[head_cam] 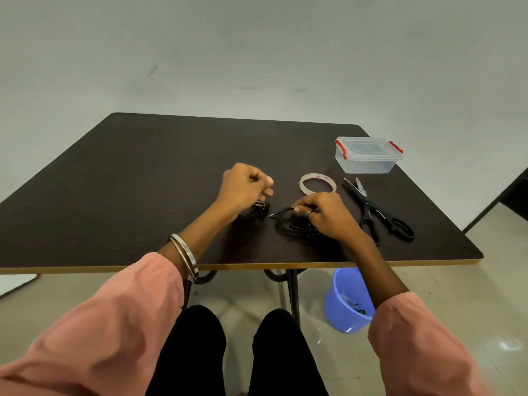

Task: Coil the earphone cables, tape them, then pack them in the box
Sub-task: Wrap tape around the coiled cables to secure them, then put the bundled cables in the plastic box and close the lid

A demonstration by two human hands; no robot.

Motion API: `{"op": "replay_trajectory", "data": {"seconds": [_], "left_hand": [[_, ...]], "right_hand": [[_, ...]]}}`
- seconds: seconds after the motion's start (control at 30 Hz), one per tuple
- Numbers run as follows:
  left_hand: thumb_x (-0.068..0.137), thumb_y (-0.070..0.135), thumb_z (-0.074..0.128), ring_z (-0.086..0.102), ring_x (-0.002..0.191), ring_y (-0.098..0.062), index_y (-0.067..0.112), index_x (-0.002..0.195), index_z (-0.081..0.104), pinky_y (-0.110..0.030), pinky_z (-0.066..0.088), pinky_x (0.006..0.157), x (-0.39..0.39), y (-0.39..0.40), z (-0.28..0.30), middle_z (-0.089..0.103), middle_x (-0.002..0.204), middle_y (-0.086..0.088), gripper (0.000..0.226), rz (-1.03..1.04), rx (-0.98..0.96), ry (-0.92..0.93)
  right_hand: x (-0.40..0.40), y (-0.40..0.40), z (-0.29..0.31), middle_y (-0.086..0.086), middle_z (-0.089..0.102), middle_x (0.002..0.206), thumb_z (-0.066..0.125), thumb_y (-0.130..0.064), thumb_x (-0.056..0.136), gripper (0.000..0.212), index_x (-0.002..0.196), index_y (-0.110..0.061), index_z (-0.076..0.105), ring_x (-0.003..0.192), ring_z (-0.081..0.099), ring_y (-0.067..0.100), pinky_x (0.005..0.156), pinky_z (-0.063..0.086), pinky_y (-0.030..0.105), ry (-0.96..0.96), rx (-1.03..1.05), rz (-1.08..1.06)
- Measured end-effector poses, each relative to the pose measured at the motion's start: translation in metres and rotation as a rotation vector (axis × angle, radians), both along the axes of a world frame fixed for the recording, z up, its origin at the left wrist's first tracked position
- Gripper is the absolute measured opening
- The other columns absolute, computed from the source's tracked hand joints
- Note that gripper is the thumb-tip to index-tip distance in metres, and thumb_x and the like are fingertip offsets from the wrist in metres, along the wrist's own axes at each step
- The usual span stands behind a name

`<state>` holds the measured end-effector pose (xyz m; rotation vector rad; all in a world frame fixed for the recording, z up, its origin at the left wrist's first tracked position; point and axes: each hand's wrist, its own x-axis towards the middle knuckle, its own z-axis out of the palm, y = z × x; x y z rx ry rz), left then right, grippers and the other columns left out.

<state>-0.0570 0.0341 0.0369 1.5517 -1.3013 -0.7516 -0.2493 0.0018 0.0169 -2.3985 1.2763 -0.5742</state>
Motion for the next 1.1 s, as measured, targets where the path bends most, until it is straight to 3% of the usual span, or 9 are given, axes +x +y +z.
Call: {"op": "replay_trajectory", "data": {"seconds": [0.2, 0.3, 0.37, 0.43, 0.5, 0.63, 0.8, 0.97, 1.1], "left_hand": [[0.090, 0.014, 0.066, 0.062, 0.050, -0.003, 0.007, 0.088, 0.073, -0.011, 0.046, 0.051, 0.008, -0.006, -0.002, 0.074, 0.075, -0.005, 0.010, 0.033, 0.009, 0.032], [0.090, 0.014, 0.067, 0.061, 0.049, -0.002, 0.008, 0.088, 0.073, -0.009, 0.045, 0.049, 0.007, -0.009, -0.004, 0.074, 0.076, -0.005, 0.009, 0.037, 0.015, 0.053], [0.090, 0.013, 0.066, 0.061, 0.050, -0.003, 0.006, 0.089, 0.072, -0.010, 0.045, 0.049, 0.006, -0.014, -0.003, 0.074, 0.076, -0.006, 0.010, 0.035, 0.015, 0.062], [0.090, 0.013, 0.066, 0.061, 0.049, -0.003, 0.005, 0.089, 0.072, -0.009, 0.042, 0.046, 0.002, -0.021, 0.001, 0.074, 0.076, -0.007, 0.010, 0.034, 0.009, 0.064], [0.091, 0.012, 0.065, 0.061, 0.050, -0.003, 0.006, 0.088, 0.072, -0.009, 0.041, 0.044, -0.004, -0.031, 0.009, 0.074, 0.076, -0.007, 0.010, 0.031, -0.004, 0.081], [0.092, 0.010, 0.062, 0.064, 0.057, -0.010, 0.009, 0.090, 0.069, -0.015, 0.045, 0.047, -0.027, -0.065, 0.023, 0.074, 0.077, -0.007, 0.008, -0.011, 0.018, 0.187], [0.090, 0.002, 0.058, 0.067, 0.066, -0.016, 0.005, 0.094, 0.065, -0.024, 0.052, 0.059, -0.072, -0.126, 0.025, 0.075, 0.085, -0.012, 0.008, -0.002, 0.175, 0.385], [0.095, 0.017, 0.053, 0.064, 0.088, -0.014, 0.006, 0.112, 0.059, -0.024, 0.051, 0.071, -0.114, -0.176, 0.011, 0.067, 0.099, -0.006, 0.020, -0.027, 0.268, 0.396], [0.098, 0.026, 0.050, 0.051, 0.104, -0.019, 0.008, 0.129, 0.049, -0.032, 0.044, 0.089, -0.142, -0.197, 0.002, 0.056, 0.106, -0.002, 0.036, -0.117, 0.354, 0.493]], "right_hand": [[-0.003, -0.014, -0.003, 0.018, 0.072, 0.095, 0.061, -0.021, 0.091, 0.021, 0.099, -0.006, 0.074, 0.087, 0.065, 0.031, 0.081, 0.051, 0.038, 0.126, 0.051, -0.039], [-0.008, -0.012, 0.001, 0.000, 0.071, 0.101, 0.060, -0.019, 0.092, 0.021, 0.106, -0.008, 0.073, 0.092, 0.062, 0.013, 0.082, 0.046, 0.025, 0.081, 0.076, -0.003], [-0.013, -0.015, 0.003, -0.005, 0.071, 0.091, 0.059, -0.021, 0.093, 0.022, 0.100, -0.006, 0.074, 0.087, 0.060, 0.012, 0.081, 0.045, 0.025, 0.037, 0.088, -0.015], [-0.020, -0.020, 0.009, 0.004, 0.071, 0.078, 0.058, -0.021, 0.094, 0.024, 0.090, -0.003, 0.073, 0.073, 0.063, 0.018, 0.076, 0.051, 0.032, -0.072, 0.112, -0.065], [-0.029, -0.028, 0.018, 0.010, 0.071, 0.077, 0.057, -0.018, 0.095, 0.022, 0.091, -0.004, 0.073, 0.062, 0.061, 0.014, 0.066, 0.053, 0.026, -0.292, 0.126, -0.162], [-0.054, -0.059, 0.038, 0.008, 0.070, 0.072, 0.057, -0.020, 0.094, 0.023, 0.085, -0.005, 0.073, 0.056, 0.058, 0.010, 0.063, 0.051, 0.026, -0.576, 0.003, -0.494], [-0.095, -0.122, 0.039, 0.014, 0.071, 0.102, 0.059, -0.028, 0.091, 0.031, 0.076, -0.001, 0.067, 0.101, 0.062, 0.032, 0.086, 0.049, 0.036, -0.535, -0.145, -0.877], [-0.125, -0.164, 0.027, 0.016, 0.050, 0.132, 0.065, -0.036, 0.088, 0.050, 0.124, -0.006, 0.051, 0.123, 0.047, 0.033, 0.100, 0.041, 0.038, -0.477, -0.044, -1.021], [-0.132, -0.180, 0.019, 0.013, 0.045, 0.139, 0.067, -0.036, 0.087, 0.064, 0.137, -0.008, 0.038, 0.125, 0.047, 0.032, 0.102, 0.043, 0.040, -0.593, 0.137, -0.963]]}}
